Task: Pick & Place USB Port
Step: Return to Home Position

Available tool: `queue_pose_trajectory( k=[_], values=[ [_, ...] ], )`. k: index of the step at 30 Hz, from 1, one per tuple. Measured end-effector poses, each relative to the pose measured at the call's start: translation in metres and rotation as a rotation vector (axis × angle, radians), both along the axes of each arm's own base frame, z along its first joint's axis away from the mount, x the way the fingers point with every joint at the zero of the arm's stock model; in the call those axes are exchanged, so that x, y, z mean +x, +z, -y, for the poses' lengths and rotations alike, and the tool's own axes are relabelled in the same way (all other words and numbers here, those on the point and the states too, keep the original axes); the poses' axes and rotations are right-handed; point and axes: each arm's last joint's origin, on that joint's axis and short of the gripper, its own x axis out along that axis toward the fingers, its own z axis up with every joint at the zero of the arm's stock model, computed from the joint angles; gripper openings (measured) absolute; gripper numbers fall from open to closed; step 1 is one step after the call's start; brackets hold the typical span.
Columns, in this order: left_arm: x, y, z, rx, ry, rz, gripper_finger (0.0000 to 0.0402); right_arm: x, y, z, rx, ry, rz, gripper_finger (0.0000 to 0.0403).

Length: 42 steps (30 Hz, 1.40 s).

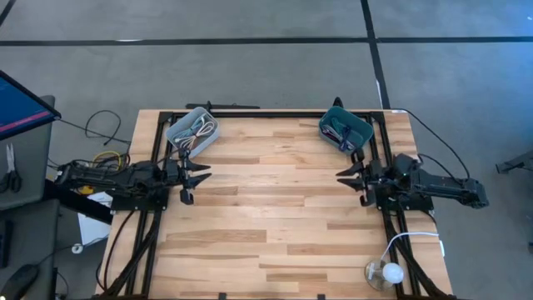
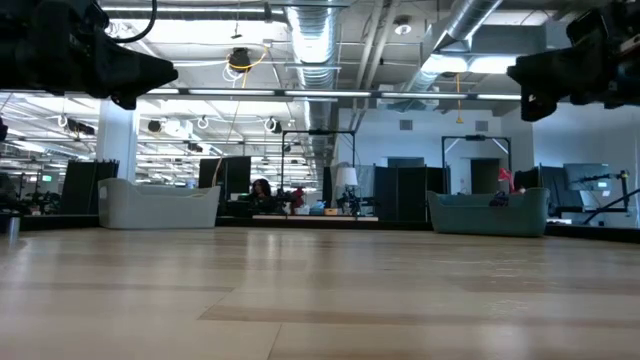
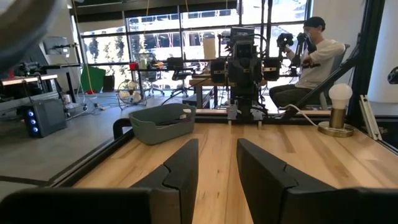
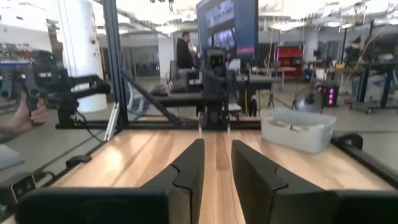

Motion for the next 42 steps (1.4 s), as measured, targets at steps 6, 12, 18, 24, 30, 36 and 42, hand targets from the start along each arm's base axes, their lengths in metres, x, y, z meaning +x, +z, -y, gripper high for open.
queue_pose_trajectory(
  k=[6, 12, 18, 24, 30, 36, 42],
  values=[
    [0.000, -0.001, 0.000, 0.001, 0.001, -0.009, 0.0110, 0.000, -0.006, 0.000, 0.006, -0.003, -0.061, 0.0074],
    [0.000, -0.002, 0.000, 0.009, 0.006, -0.020, 0.0110, 0.001, -0.006, 0.000, -0.018, -0.005, -0.062, 0.0074],
    [0.002, -0.007, 0.000, 0.023, 0.008, -0.080, 0.0110, 0.002, -0.008, 0.000, -0.015, -0.005, -0.084, 0.0074],
    [0.002, -0.013, 0.000, 0.025, 0.010, -0.140, 0.0110, 0.003, -0.009, 0.001, -0.013, -0.004, -0.096, 0.0074],
    [0.003, -0.019, 0.000, 0.033, 0.009, -0.203, 0.0110, 0.003, -0.009, 0.001, -0.028, -0.005, -0.095, 0.0074],
    [0.006, -0.023, 0.001, 0.044, 0.006, -0.256, 0.0110, 0.003, -0.009, 0.001, -0.031, -0.005, -0.095, 0.0074],
    [0.011, -0.030, 0.003, 0.017, -0.062, -0.334, 0.0110, 0.003, -0.009, 0.001, -0.033, -0.006, -0.096, 0.0074]
  ],
)
